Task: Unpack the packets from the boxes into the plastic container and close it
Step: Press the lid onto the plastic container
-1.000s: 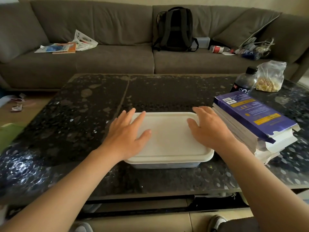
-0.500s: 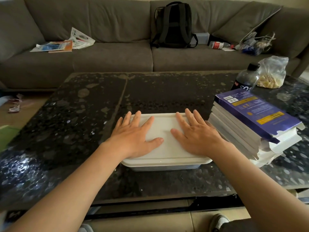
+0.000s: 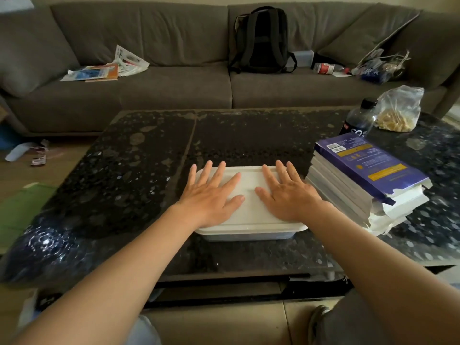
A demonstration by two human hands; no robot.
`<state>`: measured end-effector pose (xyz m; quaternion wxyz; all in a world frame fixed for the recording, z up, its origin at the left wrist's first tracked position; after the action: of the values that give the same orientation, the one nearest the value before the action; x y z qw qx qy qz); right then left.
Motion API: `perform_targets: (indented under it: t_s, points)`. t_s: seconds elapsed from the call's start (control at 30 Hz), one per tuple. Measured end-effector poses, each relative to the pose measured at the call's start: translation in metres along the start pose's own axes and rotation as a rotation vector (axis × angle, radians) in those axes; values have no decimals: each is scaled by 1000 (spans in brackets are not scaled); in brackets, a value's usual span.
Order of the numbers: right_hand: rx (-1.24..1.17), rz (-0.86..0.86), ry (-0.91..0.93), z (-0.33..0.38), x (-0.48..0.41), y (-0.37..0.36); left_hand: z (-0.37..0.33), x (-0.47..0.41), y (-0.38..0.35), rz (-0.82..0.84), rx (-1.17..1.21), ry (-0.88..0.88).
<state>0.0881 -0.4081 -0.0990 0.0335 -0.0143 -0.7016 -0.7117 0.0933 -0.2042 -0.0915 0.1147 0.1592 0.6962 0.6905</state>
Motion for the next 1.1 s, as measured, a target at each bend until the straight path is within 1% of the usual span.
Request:
perform_targets:
  t_s: [0.1, 0.23, 0.5, 0.63, 0.77, 0.87, 0.97, 1.1]
  points:
    - [1, 0, -4, 2, 4, 1, -5, 8, -2, 56, 66, 54]
    - [-12, -19, 6, 3, 6, 0, -14, 17, -7, 103, 7, 49]
    - [-4, -64, -7, 4, 11, 2, -15, 16, -7, 125, 3, 67]
    - [-69, -12, -75, 1, 25, -4, -13, 16, -7, 130, -9, 74]
    - [-46, 34, -38, -4, 19, -19, -13, 16, -10, 131, -17, 72]
    - [-29, 24, -24, -5, 12, -27, -14, 13, -11, 132, -24, 70]
    - [-31, 54, -66, -1, 19, -17, -13, 12, -12, 124, -25, 68]
    - [-15, 44, -73, 4, 21, 0, -16, 11, -8, 143, -28, 68]
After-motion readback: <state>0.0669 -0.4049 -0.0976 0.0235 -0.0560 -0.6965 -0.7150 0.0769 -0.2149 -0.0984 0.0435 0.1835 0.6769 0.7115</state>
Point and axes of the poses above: each hand's wrist, its own x-axis away from the middle knuckle, its own y-axis out of the back of the hand, z = x × y, the point moved 2 cm from there along -x, towards the middle knuckle, and after that the axes turned 9 degrees about -z, right-handed, at the moved point
